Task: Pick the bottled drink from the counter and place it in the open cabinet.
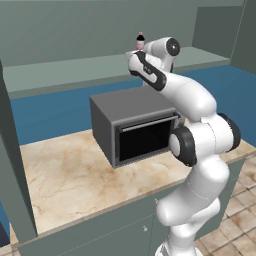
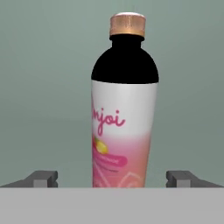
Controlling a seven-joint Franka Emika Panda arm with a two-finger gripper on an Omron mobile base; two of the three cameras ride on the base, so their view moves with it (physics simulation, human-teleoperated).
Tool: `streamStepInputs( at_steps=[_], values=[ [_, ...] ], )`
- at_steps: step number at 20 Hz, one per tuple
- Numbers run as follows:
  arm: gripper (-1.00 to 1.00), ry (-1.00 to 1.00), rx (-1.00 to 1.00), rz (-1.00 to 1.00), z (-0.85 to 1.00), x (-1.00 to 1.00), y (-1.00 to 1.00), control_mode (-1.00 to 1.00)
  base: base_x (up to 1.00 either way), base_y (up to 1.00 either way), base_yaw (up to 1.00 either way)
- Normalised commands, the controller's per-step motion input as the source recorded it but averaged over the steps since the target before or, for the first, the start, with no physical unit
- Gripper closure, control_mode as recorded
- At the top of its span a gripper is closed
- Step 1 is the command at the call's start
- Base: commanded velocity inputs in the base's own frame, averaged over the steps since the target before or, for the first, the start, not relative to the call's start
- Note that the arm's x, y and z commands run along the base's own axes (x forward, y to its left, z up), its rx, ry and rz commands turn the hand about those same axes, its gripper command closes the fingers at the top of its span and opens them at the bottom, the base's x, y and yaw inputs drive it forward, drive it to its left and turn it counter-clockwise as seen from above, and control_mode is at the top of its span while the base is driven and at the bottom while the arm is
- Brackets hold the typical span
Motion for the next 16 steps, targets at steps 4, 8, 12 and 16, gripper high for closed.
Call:
streamStepInputs(
  at_steps=[4, 8, 12, 16],
  values=[
    [-1.00, -0.01, 0.00, 0.00, 0.10, -0.46, 0.00, -1.00, 0.00, 0.00, 0.00],
    [-1.00, -0.04, 0.00, -0.01, 0.19, -0.67, 0.00, -1.00, 0.00, 0.00, 0.00],
    [-1.00, -0.01, 0.00, 0.00, 0.26, -0.64, -0.01, -1.00, 0.00, 0.00, 0.00],
    [-1.00, 0.00, 0.00, -0.01, 0.21, -0.64, -0.06, -1.00, 0.00, 0.00, 0.00]
  ],
)
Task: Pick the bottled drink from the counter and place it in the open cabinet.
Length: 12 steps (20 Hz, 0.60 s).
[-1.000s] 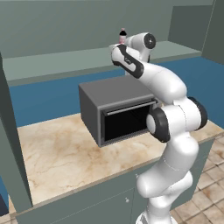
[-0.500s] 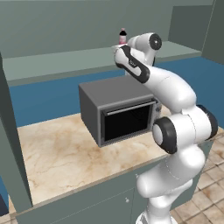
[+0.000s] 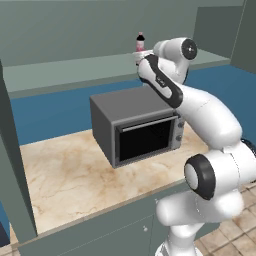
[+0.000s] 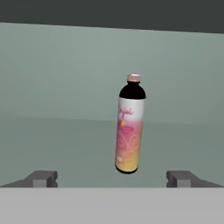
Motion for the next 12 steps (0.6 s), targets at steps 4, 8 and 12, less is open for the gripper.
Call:
streamStepInputs(
  at_steps=[4, 8, 12],
  values=[
    [-1.00, 0.07, 0.00, -0.04, 0.05, -0.73, -0.11, -1.00, 0.00, 0.00, 0.00],
    [-1.00, 0.13, 0.00, -0.05, 0.00, -0.74, -0.11, -1.00, 0.00, 0.00, 0.00],
    [-1.00, 0.16, 0.00, -0.04, 0.00, -0.76, -0.03, -1.00, 0.00, 0.00, 0.00]
  ],
)
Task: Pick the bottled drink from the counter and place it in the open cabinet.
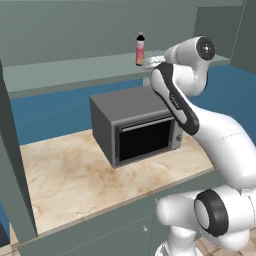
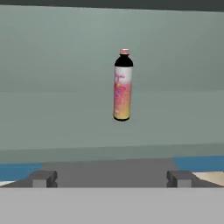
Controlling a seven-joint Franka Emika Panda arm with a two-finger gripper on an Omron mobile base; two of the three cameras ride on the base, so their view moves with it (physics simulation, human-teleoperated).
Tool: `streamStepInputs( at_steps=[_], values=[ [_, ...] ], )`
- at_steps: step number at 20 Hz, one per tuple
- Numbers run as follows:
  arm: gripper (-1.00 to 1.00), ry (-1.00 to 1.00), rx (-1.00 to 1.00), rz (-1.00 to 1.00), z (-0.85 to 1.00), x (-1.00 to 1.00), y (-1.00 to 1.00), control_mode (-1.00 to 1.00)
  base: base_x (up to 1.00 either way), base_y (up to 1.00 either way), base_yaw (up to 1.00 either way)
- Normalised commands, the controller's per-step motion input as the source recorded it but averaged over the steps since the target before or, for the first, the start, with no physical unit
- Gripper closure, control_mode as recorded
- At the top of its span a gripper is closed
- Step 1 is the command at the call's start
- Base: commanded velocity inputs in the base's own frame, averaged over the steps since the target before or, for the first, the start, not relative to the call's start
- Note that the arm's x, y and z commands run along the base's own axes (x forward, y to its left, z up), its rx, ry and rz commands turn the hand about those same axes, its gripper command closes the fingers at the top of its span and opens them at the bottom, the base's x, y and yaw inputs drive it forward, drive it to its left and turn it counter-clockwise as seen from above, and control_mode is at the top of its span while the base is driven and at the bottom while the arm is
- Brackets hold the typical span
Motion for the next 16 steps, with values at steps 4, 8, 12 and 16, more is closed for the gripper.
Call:
streamStepInputs(
  at_steps=[4, 8, 12, 16],
  values=[
    [-1.00, 0.16, 0.00, -0.04, 0.00, -0.86, 0.00, -1.00, 0.00, 0.00, 0.00],
    [-1.00, 0.17, 0.00, -0.04, 0.00, -0.91, 0.00, -1.00, 0.00, 0.00, 0.00],
    [-1.00, 0.18, 0.00, -0.03, -0.19, -0.83, -0.02, -1.00, 0.00, 0.00, 0.00],
    [-1.00, 0.14, 0.00, -0.04, -0.50, -0.84, -0.10, -1.00, 0.00, 0.00, 0.00]
  ],
)
